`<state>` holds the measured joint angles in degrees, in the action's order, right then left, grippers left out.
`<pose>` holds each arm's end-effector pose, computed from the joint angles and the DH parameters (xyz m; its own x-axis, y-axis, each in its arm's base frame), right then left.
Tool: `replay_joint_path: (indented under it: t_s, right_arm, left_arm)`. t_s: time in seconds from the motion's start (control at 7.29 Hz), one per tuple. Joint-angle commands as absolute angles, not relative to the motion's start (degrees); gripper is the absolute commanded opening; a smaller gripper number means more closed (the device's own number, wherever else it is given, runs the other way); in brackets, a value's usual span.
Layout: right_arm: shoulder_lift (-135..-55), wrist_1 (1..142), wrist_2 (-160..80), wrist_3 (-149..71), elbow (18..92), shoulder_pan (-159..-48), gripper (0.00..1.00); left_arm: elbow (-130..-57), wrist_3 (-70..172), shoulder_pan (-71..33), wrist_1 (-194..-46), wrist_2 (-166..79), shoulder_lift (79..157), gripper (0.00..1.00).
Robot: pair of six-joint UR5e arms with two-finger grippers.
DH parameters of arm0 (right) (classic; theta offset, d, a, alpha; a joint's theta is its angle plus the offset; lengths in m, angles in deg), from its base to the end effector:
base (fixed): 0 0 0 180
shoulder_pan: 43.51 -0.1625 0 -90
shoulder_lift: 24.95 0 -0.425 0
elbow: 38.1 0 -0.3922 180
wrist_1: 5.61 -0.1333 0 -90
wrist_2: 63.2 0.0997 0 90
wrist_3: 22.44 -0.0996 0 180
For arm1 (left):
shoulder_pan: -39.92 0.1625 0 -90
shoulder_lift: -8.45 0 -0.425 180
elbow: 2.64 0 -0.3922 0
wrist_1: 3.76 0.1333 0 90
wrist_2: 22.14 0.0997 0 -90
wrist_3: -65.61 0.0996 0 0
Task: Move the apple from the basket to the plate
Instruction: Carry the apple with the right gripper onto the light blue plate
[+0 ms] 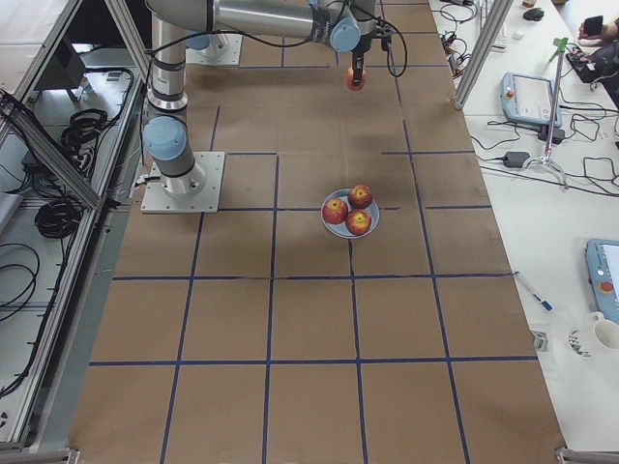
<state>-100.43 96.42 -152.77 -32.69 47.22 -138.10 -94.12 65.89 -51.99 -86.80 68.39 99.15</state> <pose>0.1813 -0.5838 0.4112 -0.9951 0.0982 -0.0142 0.0987 0.9945 -0.0363 -0.1491 -0.5001 0.4816 -0.9993 0.0374 -0.0096 0.0381 0.9958 -0.0833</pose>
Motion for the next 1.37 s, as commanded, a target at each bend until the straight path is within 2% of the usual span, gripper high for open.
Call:
replay_joint_path:
  t_s: [0.0, 0.55, 0.96, 1.23]
  right_arm:
    - [-103.70, 92.66, -153.02, -19.08, 47.24, -125.57, 0.55]
    - [-103.44, 93.52, -155.05, -1.56, 52.23, -108.85, 0.54]
    - [-101.16, 104.82, -154.60, 4.18, 59.95, -105.83, 0.54]
    - [-100.98, 107.94, -154.60, 4.19, 62.18, -105.83, 0.54]
  left_arm:
    - [-94.05, 65.87, -52.02, -86.64, 68.39, 99.15, 0.99]
    - [-94.23, 65.87, -52.02, -86.73, 68.39, 99.15, 0.99]
    - [-94.31, 65.87, -52.02, -86.73, 68.30, 99.06, 0.99]
    - [-94.31, 65.87, -52.02, -86.82, 67.95, 98.89, 0.99]
